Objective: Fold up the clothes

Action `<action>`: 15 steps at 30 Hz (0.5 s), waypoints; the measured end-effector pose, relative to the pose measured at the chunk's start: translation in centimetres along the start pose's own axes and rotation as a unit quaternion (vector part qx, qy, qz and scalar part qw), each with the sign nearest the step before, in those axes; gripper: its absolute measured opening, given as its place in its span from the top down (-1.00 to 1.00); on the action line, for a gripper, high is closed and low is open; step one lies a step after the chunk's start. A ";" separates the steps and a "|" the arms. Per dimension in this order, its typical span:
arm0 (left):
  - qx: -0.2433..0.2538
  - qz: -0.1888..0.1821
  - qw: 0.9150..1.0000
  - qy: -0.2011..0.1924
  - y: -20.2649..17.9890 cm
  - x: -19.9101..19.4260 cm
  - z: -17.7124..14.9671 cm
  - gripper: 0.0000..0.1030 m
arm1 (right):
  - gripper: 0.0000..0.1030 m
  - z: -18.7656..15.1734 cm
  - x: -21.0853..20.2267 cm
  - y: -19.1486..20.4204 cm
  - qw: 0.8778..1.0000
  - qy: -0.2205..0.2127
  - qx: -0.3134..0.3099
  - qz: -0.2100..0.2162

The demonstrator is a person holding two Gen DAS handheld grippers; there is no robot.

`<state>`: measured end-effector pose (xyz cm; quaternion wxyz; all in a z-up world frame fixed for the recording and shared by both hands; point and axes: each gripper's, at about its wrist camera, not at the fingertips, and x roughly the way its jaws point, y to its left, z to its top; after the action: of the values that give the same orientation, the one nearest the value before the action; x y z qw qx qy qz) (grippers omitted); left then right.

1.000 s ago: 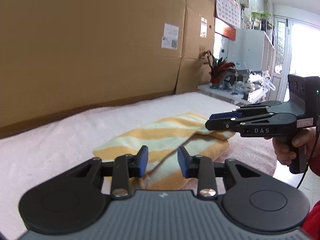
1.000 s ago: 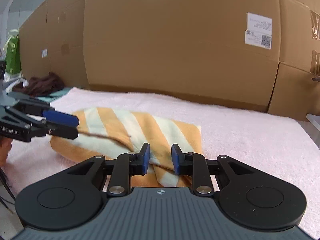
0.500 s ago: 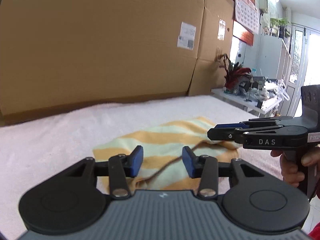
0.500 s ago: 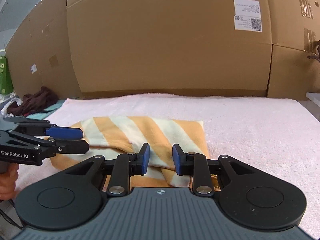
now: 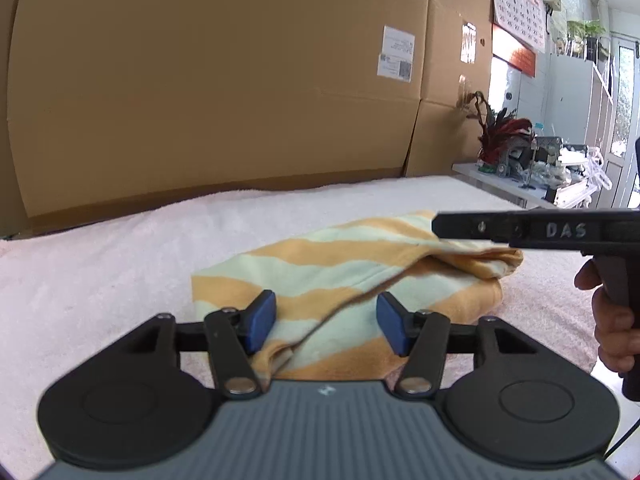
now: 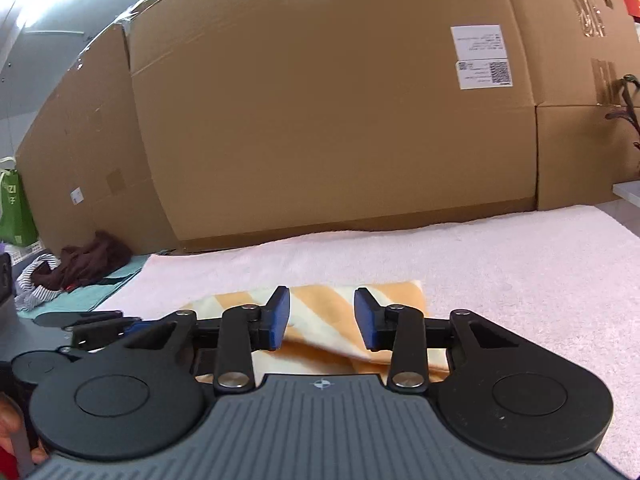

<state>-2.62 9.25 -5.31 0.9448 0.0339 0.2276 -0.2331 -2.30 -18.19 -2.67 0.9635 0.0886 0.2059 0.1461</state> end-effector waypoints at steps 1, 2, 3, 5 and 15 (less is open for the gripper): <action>0.002 -0.003 1.000 -0.002 0.0 -0.1 -0.1 -0.14 | 0.50 -0.6 0.6 -0.3 1.000 0.022 0.003 -0.006; 0.005 -0.005 1.000 -0.008 0.0 -0.4 -0.4 -0.15 | 0.54 -1.4 0.8 -0.6 1.000 0.025 0.006 -0.006; 0.010 -0.007 1.000 -0.013 0.0 -0.7 -0.7 -0.17 | 0.55 -1.8 0.7 -0.6 1.000 0.025 -0.001 -0.007; 0.008 -0.017 1.000 -0.019 0.2 -1.4 -0.7 -0.18 | 0.55 -1.8 0.2 -0.5 1.000 0.027 -0.014 -0.009; -0.137 -0.022 0.990 -0.038 6.2 -5.9 -0.1 -0.41 | 0.31 -1.2 -3.8 -2.8 0.999 0.022 -0.026 0.007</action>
<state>-4.50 17.30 -3.02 0.9431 -0.1096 0.2223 -0.2216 -5.45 -21.95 -2.97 0.9597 0.0613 0.2226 0.1599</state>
